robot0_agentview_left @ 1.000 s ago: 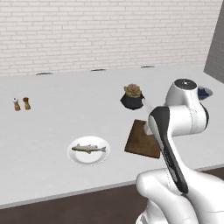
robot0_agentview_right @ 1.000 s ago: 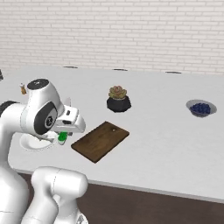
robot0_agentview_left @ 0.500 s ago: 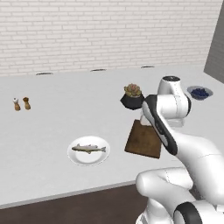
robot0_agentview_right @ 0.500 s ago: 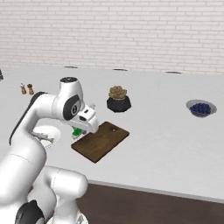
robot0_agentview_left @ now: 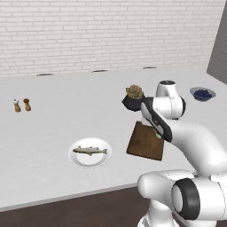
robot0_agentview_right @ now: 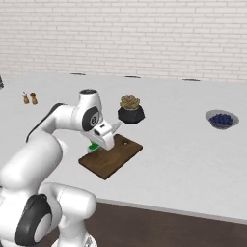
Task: Pick up the knife from the drawer and place it on the cutting board. Then place the meat from the plate to the cutting board.
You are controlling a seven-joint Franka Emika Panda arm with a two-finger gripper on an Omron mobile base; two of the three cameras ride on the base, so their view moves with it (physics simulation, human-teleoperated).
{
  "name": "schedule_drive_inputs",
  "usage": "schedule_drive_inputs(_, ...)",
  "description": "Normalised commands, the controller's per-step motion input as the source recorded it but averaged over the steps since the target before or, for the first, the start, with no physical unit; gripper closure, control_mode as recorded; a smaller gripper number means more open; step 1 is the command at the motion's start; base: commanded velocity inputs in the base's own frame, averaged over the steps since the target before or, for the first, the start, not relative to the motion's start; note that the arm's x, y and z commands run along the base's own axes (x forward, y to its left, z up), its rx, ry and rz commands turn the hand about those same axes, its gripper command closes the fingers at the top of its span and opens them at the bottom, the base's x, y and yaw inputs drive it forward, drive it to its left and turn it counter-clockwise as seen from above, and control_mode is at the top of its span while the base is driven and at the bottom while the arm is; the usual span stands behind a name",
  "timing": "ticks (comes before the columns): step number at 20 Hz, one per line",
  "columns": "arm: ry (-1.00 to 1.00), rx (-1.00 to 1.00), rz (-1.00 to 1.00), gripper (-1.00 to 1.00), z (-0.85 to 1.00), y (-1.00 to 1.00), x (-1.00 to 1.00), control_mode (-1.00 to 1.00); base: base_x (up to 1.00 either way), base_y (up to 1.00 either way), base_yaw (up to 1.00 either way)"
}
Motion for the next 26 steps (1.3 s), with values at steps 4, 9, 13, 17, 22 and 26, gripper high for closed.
schedule_drive_inputs(4, 0.04, 0.0, -0.15, 1.0, -0.7, -0.25, 0.08, -1.0, 0.0, 0.0, 0.0)
schedule_drive_inputs(9, 0.0, 0.0, -0.03, 1.0, -0.63, 0.0, 0.14, -1.0, 0.0, 0.0, 0.0)
schedule_drive_inputs(13, 0.0, 0.0, 0.0, 1.0, -0.42, 0.0, 0.14, -1.0, 0.0, 0.0, 0.0)
schedule_drive_inputs(17, 0.0, 0.0, 0.0, 1.0, -0.25, 0.0, 0.13, -1.0, 0.0, 0.0, 0.0)
schedule_drive_inputs(22, 0.0, 0.0, 0.0, 1.0, -0.33, 0.0, 0.37, -1.0, 0.0, 0.0, 0.0)
schedule_drive_inputs(26, 0.0, 0.0, 0.0, 1.0, -0.5, 0.0, 0.4, -1.0, 0.0, 0.0, 0.0)
